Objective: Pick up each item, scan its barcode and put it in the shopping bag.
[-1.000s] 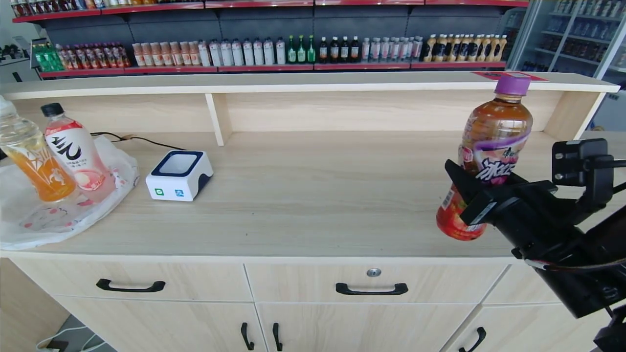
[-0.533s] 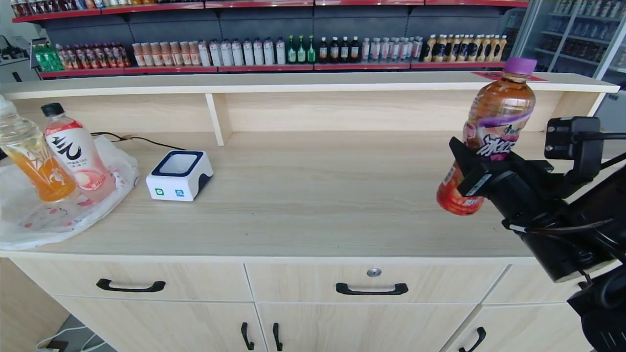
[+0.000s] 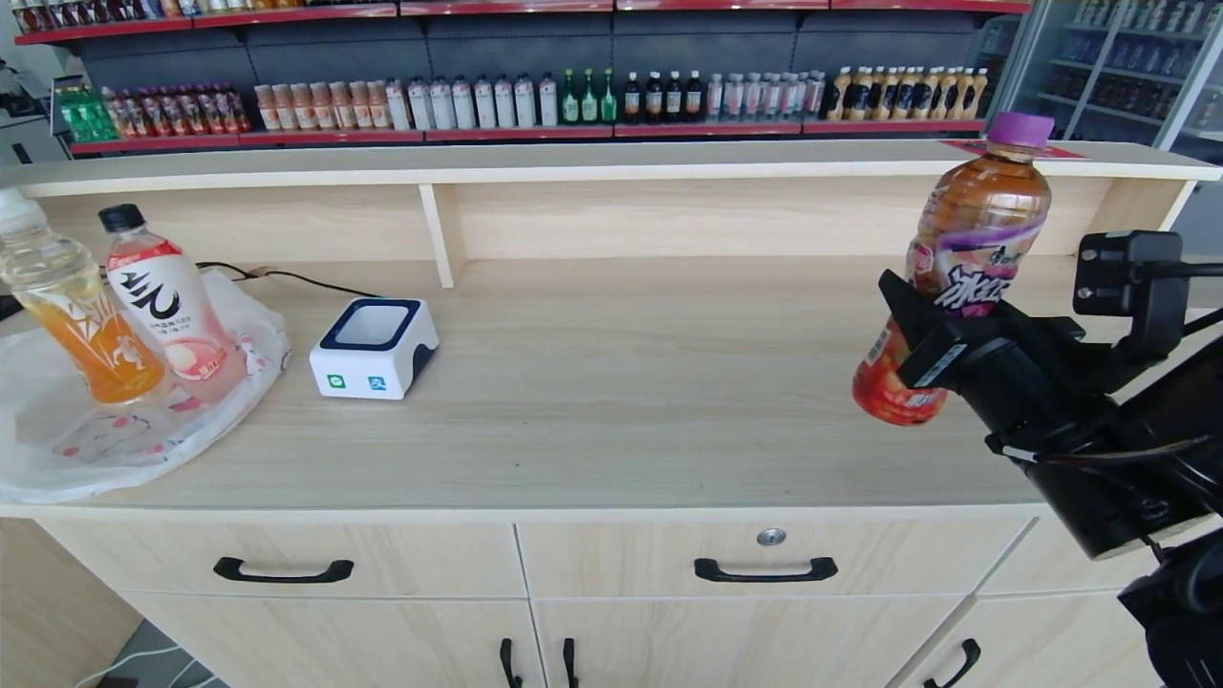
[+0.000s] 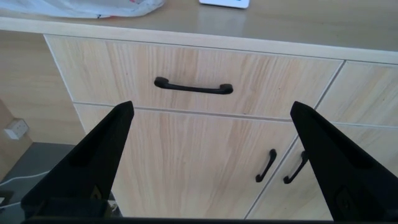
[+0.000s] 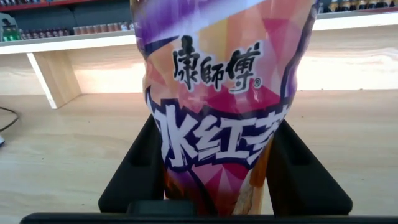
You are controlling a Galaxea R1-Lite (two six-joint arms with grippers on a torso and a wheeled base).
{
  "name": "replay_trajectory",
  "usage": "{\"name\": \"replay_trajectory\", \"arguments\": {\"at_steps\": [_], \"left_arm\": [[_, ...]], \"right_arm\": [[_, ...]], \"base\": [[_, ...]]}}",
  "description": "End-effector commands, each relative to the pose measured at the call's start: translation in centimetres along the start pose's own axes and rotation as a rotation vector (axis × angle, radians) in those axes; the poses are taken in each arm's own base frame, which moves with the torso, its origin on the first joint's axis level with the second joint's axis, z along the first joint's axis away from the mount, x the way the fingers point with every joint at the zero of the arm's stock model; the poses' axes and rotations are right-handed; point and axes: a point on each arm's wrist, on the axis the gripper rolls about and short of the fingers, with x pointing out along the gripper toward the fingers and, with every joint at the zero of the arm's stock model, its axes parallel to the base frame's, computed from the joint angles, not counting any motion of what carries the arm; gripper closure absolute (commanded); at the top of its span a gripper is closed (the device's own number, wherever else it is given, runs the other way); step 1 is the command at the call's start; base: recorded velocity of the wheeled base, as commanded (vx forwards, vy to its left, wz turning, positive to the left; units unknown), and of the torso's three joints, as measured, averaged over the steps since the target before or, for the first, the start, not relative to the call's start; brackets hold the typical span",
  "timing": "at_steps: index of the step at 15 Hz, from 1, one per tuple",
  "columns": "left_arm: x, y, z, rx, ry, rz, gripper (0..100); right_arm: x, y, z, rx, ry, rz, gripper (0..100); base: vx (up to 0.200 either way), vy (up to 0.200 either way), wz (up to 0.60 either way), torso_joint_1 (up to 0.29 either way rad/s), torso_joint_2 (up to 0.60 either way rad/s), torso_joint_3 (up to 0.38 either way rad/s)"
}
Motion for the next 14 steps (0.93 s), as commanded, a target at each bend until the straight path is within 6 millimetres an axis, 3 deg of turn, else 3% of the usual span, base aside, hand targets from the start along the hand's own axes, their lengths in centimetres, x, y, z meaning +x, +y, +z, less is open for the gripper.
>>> {"name": "replay_trajectory", "arguments": {"at_steps": [1,14], "left_arm": [[0.0,0.0,0.0,-0.001,0.0,0.001,0],[0.0,0.0,0.0,-0.012,-0.002,0.002,0]], "right_arm": [[-0.4,-0.2,0.6,0.003,-0.014,-0.003,100],[-1.5,-0.5,1.9,0.014,-0.043,-0.002,100]], "base": [[0.0,0.2,0.0,-0.002,0.0,0.002],[0.0,0.2,0.0,0.005,0.0,0.002]]}}
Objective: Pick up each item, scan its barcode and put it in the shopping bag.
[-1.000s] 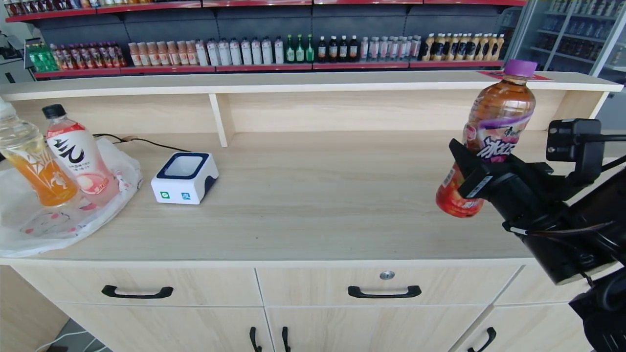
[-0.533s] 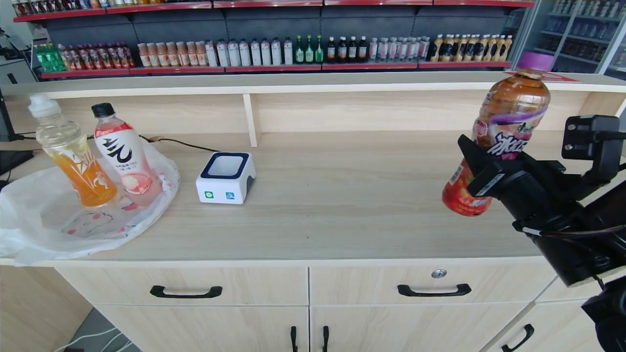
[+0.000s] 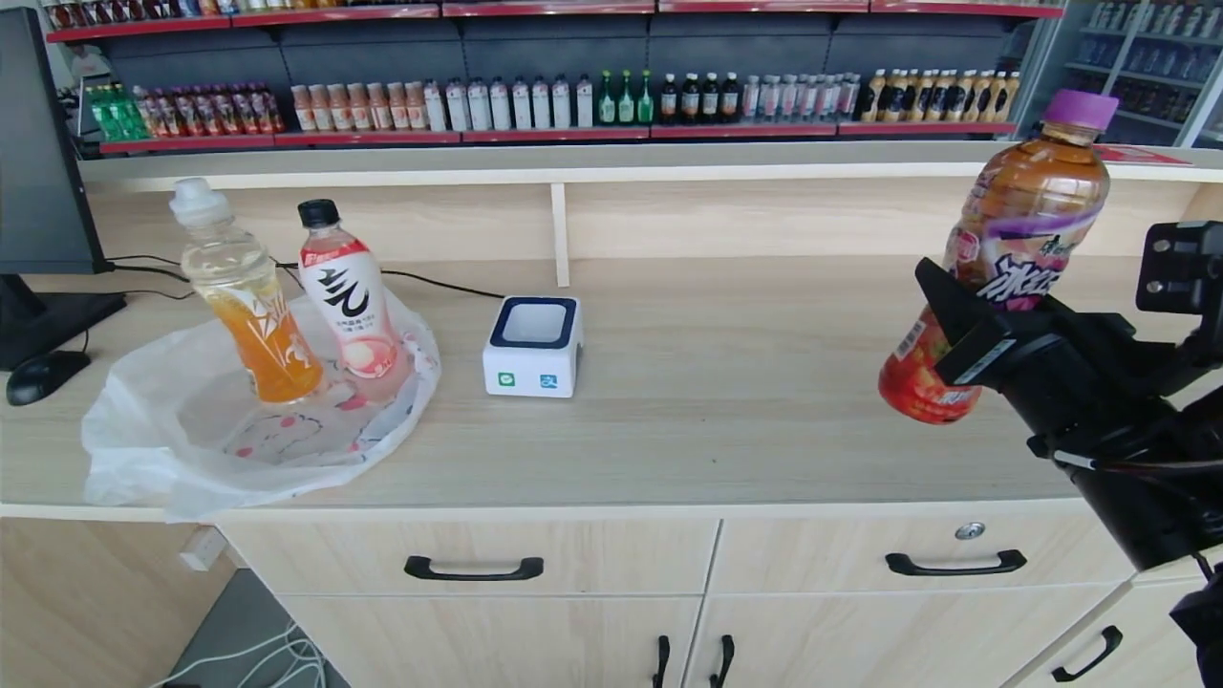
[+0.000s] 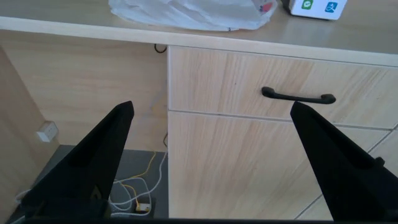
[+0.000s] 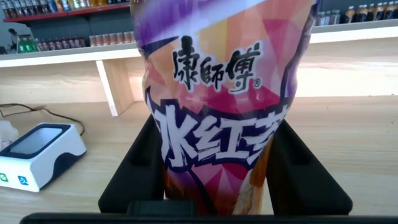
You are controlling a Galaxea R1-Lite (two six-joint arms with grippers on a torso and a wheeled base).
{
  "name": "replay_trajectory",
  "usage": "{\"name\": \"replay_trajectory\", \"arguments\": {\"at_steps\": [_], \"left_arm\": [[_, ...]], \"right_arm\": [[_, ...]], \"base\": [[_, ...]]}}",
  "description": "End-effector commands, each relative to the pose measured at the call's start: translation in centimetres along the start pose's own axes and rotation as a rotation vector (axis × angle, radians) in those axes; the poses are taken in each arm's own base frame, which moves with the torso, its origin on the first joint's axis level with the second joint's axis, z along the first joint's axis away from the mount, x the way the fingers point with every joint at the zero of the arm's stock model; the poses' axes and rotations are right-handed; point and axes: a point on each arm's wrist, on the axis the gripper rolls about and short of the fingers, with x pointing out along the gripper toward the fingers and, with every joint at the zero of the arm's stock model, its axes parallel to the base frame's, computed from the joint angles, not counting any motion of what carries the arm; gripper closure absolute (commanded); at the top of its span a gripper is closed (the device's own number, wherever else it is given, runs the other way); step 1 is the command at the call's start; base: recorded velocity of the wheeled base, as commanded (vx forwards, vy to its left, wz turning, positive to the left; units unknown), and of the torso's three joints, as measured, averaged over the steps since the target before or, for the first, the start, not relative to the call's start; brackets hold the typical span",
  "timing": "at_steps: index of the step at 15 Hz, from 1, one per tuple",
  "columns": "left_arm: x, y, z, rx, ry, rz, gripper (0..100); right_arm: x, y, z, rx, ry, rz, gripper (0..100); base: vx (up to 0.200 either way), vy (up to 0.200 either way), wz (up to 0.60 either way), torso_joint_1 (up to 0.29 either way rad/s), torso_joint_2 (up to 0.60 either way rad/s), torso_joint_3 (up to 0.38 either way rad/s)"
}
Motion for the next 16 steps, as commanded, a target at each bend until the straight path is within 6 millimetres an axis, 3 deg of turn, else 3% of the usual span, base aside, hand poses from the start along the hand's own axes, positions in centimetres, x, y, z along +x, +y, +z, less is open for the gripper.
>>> {"name": "replay_trajectory", "arguments": {"at_steps": [1,12,16], "left_arm": [[0.0,0.0,0.01,0.0,-0.001,0.0,0],[0.01,0.0,0.01,-0.003,0.001,0.0,0],[0.0,0.0,0.01,0.014,-0.001,-0.001,0]], "right_arm": [[-0.17,0.0,0.33,0.001,-0.01,0.003,100],[-0.6,-0.05,0.95,0.005,-0.026,0.007,100],[-1.13,-0.18,0.74,-0.001,-0.01,0.009,100]], "base": [[0.0,0.2,0.0,0.002,0.0,0.002],[0.0,0.2,0.0,0.003,0.0,0.002],[0.0,0.0,0.0,0.0,0.0,0.0]]}}
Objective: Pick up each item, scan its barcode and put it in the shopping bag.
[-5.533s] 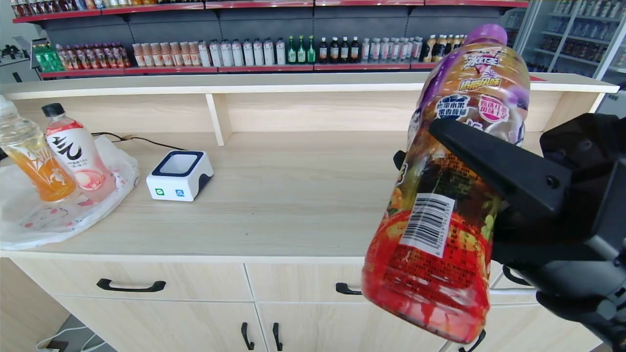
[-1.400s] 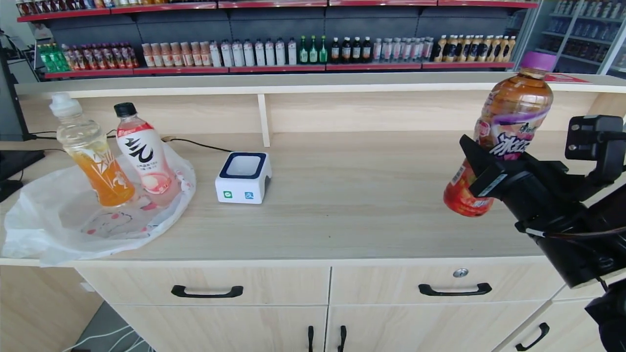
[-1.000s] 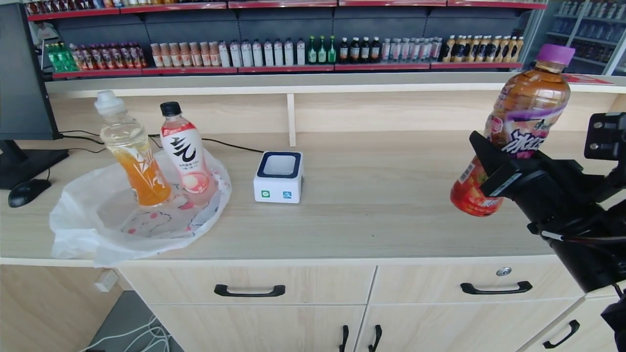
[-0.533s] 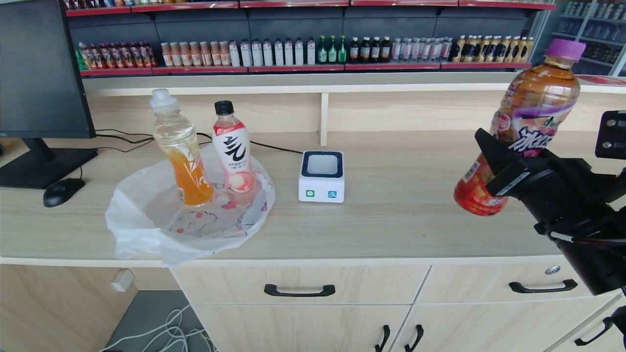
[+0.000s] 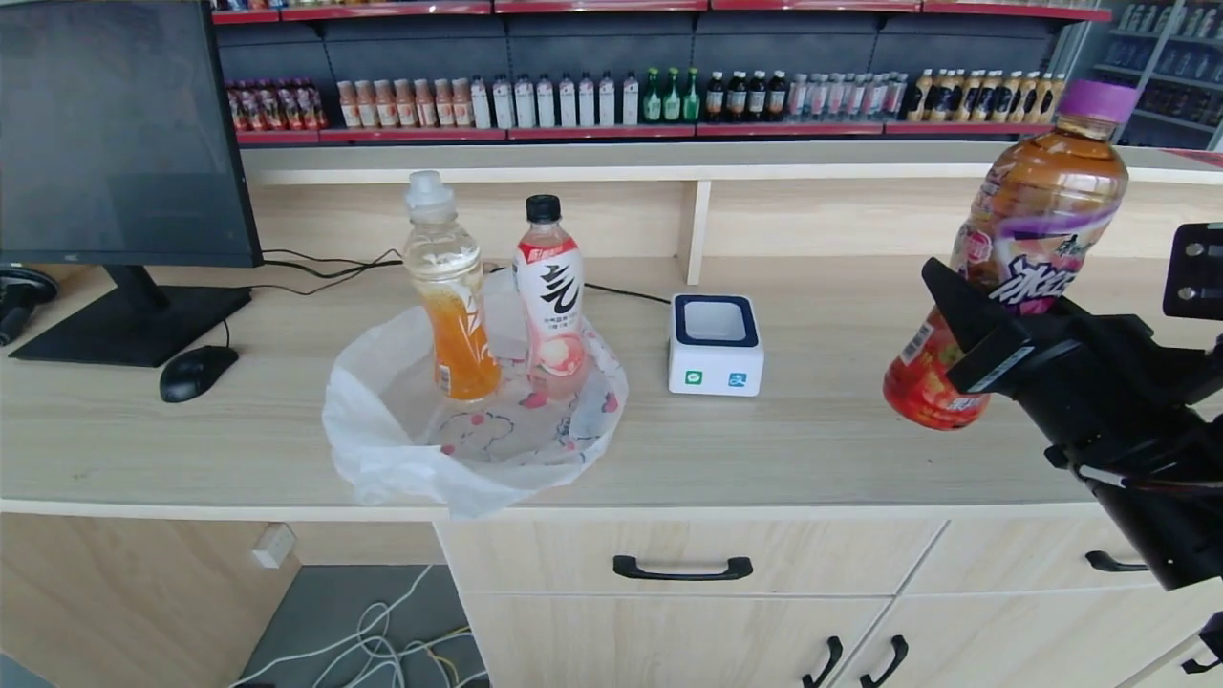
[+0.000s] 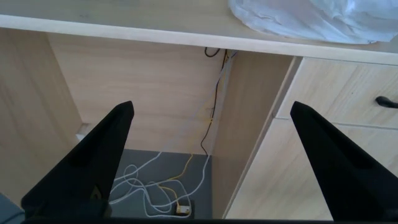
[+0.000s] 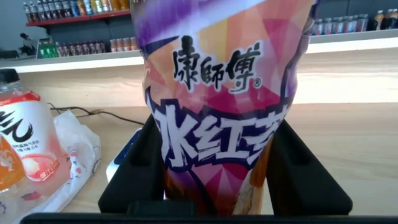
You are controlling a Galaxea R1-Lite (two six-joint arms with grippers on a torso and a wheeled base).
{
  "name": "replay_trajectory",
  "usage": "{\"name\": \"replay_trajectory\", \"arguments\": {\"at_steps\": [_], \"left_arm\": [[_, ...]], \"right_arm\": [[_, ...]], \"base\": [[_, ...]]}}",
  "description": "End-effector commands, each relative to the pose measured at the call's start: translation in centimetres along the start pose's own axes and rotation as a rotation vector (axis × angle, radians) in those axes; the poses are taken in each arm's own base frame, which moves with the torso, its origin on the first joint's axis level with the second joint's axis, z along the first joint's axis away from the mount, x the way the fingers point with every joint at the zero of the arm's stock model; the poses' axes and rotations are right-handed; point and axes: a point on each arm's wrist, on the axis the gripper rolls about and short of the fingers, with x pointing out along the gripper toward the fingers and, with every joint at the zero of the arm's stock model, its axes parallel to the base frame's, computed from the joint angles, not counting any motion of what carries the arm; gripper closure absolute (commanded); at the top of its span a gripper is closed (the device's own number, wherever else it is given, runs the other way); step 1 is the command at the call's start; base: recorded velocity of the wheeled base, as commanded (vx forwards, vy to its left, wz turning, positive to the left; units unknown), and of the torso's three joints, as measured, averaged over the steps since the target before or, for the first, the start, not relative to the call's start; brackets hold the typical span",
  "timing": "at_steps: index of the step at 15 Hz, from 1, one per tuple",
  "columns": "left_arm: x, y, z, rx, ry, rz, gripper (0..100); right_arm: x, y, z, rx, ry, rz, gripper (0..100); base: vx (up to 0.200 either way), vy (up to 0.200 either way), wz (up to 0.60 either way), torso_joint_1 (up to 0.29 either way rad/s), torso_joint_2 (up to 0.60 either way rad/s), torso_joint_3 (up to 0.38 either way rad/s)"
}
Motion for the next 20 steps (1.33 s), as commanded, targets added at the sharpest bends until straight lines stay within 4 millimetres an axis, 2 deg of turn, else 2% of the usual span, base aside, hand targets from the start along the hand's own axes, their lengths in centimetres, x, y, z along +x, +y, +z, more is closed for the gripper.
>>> {"name": "replay_trajectory", "arguments": {"at_steps": [1,2,6,9,11,13,16,20], "left_arm": [[0.0,0.0,0.0,0.0,0.0,-0.001,0],[0.0,0.0,0.0,0.002,0.0,-0.001,0],[0.0,0.0,0.0,-0.001,0.0,-0.001,0],[0.0,0.0,0.0,0.0,0.0,-0.001,0],[0.0,0.0,0.0,0.0,0.0,-0.001,0],[0.0,0.0,0.0,-0.001,0.0,-0.001,0],[0.0,0.0,0.0,0.0,0.0,-0.001,0],[0.0,0.0,0.0,0.002,0.002,-0.001,0]], "right_arm": [[-0.2,-0.1,0.2,0.001,-0.004,-0.002,100],[-0.3,0.0,0.3,0.005,-0.007,0.0,100],[-0.5,0.4,0.6,0.018,-0.018,0.021,100],[0.8,0.9,0.0,0.004,-0.017,0.081,100],[1.1,1.1,-0.2,-0.092,-0.029,0.194,100],[2.0,0.8,-1.3,-0.235,-0.035,0.292,100],[3.3,1.7,-2.2,-0.333,-0.059,0.362,100],[6.9,3.3,-3.0,-0.524,-0.219,0.528,100]], "base": [[0.0,0.0,0.0,0.0,0.0,0.0],[0.0,0.0,0.0,0.0,0.0,0.0],[0.2,0.0,0.0,-0.005,0.0,0.006],[0.067,0.0,0.0,0.004,0.0,0.001],[0.0,0.0,0.0,0.0,0.0,0.0],[0.0,0.0,0.0,0.0,0.0,0.0],[0.0,0.0,0.0,0.0,0.0,0.0],[0.0,0.0,0.0,0.0,0.0,0.0]]}}
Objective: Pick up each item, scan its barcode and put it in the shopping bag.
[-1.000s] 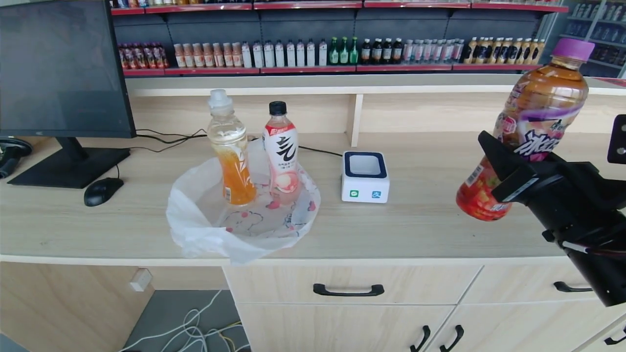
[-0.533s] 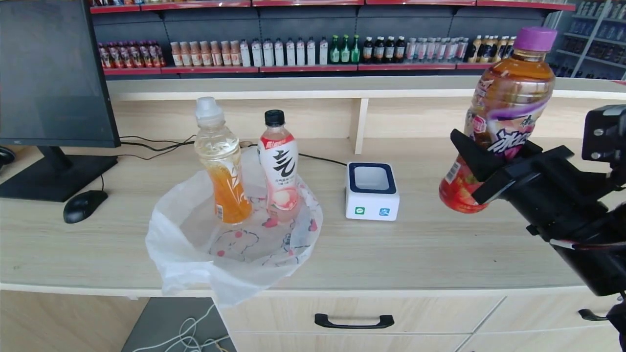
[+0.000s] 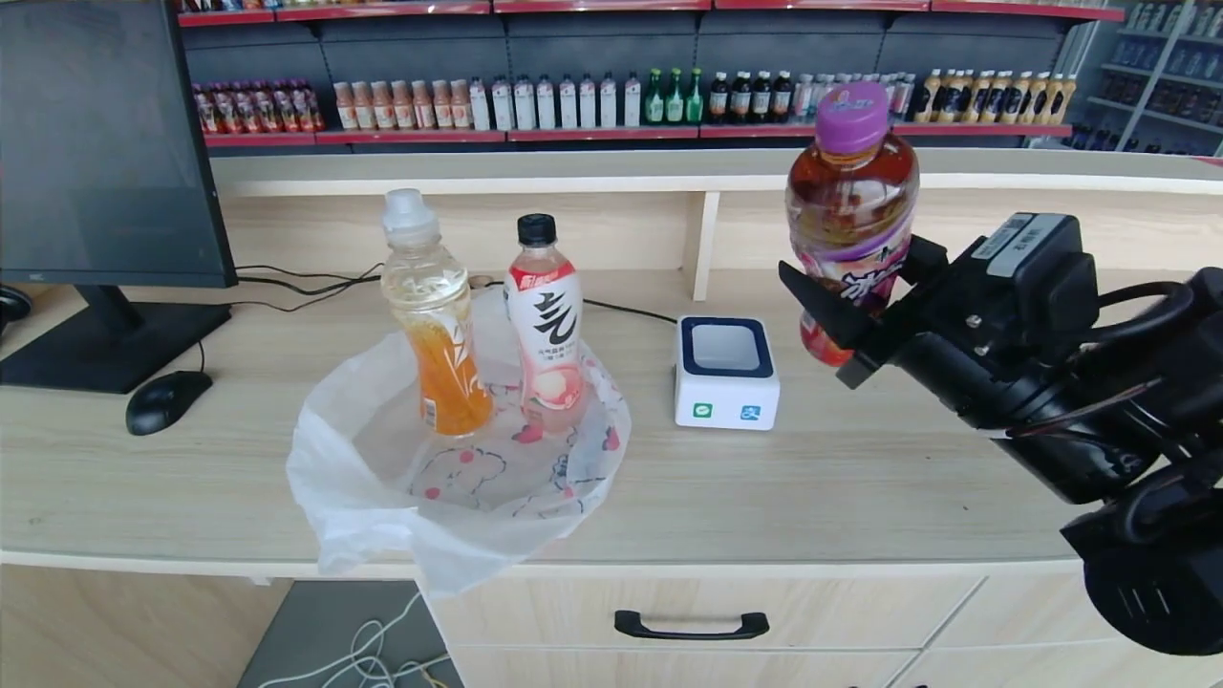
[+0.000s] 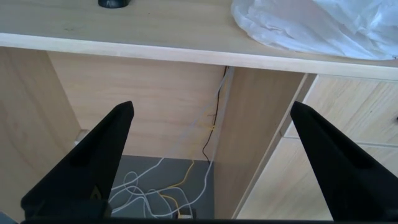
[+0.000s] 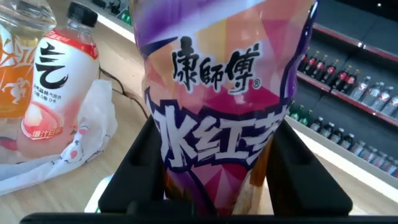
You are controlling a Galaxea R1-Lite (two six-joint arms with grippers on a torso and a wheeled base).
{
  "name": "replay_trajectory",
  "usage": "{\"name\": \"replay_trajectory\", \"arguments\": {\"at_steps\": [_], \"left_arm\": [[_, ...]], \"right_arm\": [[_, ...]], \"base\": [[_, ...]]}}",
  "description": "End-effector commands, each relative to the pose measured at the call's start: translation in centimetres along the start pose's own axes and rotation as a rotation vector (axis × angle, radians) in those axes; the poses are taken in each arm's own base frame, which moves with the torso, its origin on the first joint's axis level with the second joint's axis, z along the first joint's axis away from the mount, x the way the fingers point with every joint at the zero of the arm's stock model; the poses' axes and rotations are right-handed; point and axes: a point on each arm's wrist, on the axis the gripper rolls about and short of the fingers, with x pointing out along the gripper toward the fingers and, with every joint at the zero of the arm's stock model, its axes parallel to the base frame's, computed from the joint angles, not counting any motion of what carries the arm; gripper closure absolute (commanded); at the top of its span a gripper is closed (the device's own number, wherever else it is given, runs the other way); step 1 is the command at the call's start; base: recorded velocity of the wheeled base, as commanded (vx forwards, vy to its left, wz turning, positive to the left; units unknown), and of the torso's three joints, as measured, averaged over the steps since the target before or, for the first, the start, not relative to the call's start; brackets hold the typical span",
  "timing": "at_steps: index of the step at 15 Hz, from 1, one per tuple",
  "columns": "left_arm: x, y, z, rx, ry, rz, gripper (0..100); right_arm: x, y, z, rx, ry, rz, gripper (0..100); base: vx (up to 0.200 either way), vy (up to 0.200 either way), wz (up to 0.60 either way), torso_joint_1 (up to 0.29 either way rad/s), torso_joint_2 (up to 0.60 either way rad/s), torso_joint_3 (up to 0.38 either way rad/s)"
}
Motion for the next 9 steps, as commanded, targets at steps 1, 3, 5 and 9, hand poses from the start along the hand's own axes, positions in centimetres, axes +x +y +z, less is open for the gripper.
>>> {"name": "replay_trajectory", "arguments": {"at_steps": [1,3,5,9], "left_arm": [[0.0,0.0,0.0,-0.001,0.0,0.0,0],[0.0,0.0,0.0,0.002,0.0,0.0,0],[0.0,0.0,0.0,0.006,0.0,-0.001,0],[0.0,0.0,0.0,0.004,0.0,-0.001,0]], "right_arm": [[2.1,0.7,-2.1,-0.076,-0.028,0.054,100],[2.6,1.9,-3.8,-0.112,-0.056,0.162,100],[2.8,1.4,-5.0,-0.166,-0.09,0.215,100],[4.4,-1.3,-5.1,-0.227,-0.175,0.194,100]], "base": [[0.0,0.0,0.0,0.0,0.0,0.0],[0.0,0.0,0.0,0.0,0.0,0.0],[0.0,0.0,0.0,0.0,0.0,0.0],[0.0,0.0,0.0,0.0,0.0,0.0]]}}
